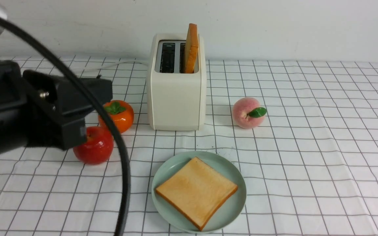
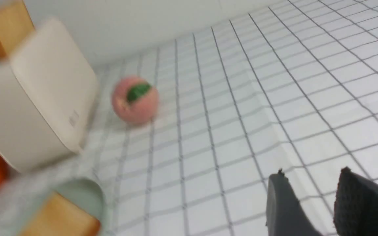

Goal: Take toasted bread from bread machine on white checkered table place on plate.
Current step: 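Grasp the toast slice in the toaster and pull it up out of the slot with the right gripper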

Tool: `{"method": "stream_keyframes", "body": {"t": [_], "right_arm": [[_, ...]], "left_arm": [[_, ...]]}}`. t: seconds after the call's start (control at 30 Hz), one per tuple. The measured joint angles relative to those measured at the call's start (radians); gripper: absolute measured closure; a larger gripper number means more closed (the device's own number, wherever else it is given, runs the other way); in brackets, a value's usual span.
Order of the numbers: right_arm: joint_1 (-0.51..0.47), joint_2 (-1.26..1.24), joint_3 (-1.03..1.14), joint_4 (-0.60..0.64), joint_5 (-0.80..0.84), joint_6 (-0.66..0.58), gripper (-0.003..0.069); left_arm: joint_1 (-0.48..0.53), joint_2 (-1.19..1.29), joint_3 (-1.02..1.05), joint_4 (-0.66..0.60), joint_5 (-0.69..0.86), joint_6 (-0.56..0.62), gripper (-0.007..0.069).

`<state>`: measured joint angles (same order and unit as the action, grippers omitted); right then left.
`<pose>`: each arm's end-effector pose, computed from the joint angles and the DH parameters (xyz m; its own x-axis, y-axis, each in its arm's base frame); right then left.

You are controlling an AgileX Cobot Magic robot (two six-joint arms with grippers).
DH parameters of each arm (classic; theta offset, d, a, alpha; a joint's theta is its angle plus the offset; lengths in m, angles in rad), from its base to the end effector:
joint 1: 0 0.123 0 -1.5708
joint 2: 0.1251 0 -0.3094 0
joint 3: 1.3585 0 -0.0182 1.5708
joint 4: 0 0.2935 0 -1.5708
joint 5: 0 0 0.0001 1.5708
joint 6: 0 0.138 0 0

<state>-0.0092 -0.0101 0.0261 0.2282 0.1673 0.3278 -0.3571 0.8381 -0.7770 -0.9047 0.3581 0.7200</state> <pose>0.1215 0.0041 0.1848 -0.0929 0.5257 -0.8456 0.0241 0.8502 0.5259 0.2174 -0.1218 0.3763 -0.2746 -0.0536 -0.9601 0.5537 0.8075 -0.2034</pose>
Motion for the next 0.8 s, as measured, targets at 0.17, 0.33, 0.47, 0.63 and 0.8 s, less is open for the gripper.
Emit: {"method": "stream_keyframes", "body": {"t": [0.17, 0.33, 0.47, 0.63, 0.8], "right_arm": [[0.001, 0.0, -0.012, 0.162, -0.109, 0.098, 0.0419], [0.057, 0.157, -0.251, 0.171, 0.198, -0.003, 0.0419], [0.113, 0.471, -0.529, 0.149, 0.499, -0.19, 0.0419], [0.123, 0.85, -0.806, 0.143, 0.75, -0.334, 0.0436], [0.156, 1.14, -1.036, 0.236, 0.785, -0.439, 0.057]], "left_arm": [[0.0, -0.056, 0.066, 0.012, -0.012, -0.004, 0.0638], [0.0, -0.059, 0.077, 0.027, -0.05, -0.004, 0.0638], [0.0, -0.059, 0.077, 0.028, -0.059, -0.004, 0.0638], [0.0, -0.059, 0.077, 0.029, -0.059, -0.004, 0.0638], [0.0, -0.067, 0.077, 0.032, -0.033, -0.005, 0.0638]]}}
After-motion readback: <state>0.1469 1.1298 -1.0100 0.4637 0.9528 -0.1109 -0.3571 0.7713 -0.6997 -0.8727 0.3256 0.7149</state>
